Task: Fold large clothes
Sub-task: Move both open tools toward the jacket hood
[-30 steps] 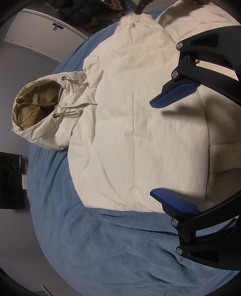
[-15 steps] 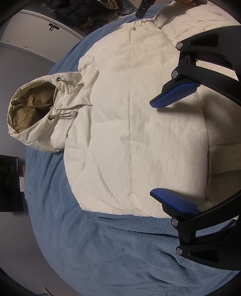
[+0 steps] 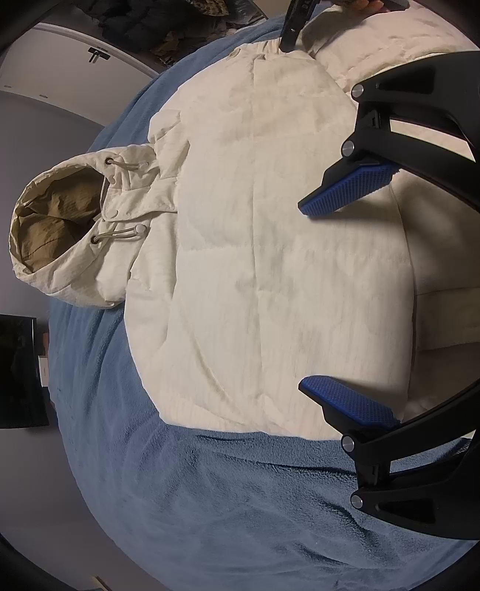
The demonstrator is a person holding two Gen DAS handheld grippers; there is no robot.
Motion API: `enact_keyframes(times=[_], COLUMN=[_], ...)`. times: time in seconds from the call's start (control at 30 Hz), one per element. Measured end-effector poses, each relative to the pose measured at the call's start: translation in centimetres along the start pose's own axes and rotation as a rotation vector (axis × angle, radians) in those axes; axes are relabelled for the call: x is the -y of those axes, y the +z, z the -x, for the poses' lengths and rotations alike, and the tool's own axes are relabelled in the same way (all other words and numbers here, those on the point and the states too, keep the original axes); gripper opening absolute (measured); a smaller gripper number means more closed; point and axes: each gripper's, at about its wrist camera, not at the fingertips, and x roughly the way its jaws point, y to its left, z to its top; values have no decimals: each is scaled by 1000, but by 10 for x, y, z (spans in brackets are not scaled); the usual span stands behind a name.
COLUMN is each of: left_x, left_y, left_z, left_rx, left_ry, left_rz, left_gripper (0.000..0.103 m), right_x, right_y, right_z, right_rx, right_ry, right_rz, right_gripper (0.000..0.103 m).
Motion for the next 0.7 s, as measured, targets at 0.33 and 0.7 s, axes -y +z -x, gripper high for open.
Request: enact_keyframes(times=[0.33, 0.7], left_x=[0, 9], left_y=[0, -1], left_z=[-1, 8], left_rx=[-3, 32], left_ry=[-3, -26], left_rz=[-6, -52], left_gripper=[85, 85], right_x=[-13, -19], right_y=[-5, -4], right_z=[39, 39], right_rx=[89, 123], right_ry=[-213, -146], right_rz=[143, 136], right_gripper=[2, 13])
